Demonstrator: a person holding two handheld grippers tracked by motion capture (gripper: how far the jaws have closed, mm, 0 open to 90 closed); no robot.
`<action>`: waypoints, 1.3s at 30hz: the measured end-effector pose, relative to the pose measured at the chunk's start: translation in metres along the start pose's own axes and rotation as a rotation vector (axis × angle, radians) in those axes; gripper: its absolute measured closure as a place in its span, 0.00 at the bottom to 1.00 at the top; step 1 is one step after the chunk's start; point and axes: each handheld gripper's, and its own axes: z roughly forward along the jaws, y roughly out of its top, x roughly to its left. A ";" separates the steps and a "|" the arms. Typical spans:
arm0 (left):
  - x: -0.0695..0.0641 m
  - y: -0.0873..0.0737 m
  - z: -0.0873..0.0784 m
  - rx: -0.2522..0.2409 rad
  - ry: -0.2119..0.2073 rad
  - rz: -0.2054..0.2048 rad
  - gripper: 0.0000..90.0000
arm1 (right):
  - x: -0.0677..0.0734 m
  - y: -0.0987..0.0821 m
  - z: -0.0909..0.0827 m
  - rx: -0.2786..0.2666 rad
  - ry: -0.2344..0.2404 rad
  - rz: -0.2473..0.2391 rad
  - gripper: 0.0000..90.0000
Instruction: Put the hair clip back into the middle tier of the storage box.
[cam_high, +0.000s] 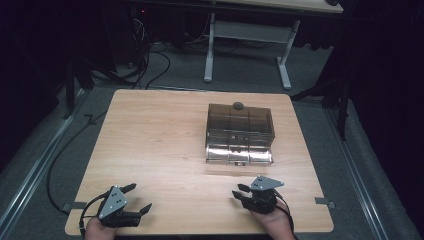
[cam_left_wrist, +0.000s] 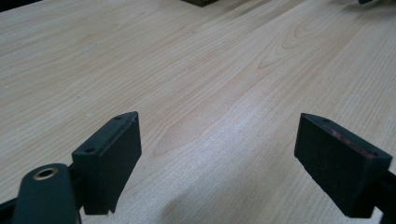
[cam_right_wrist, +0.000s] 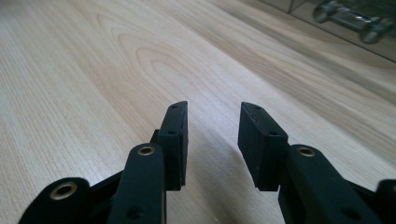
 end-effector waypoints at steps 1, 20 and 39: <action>0.000 0.000 0.000 0.003 0.002 0.002 0.17 | -0.001 -0.001 -0.001 -0.009 0.000 0.001 0.70; 0.000 0.000 0.001 0.008 -0.016 0.012 0.17 | -0.001 0.002 -0.010 -0.023 -0.042 -0.006 0.66; 0.000 0.000 0.001 0.005 -0.012 0.010 0.17 | -0.043 -0.019 -0.050 -0.022 -0.168 0.090 0.69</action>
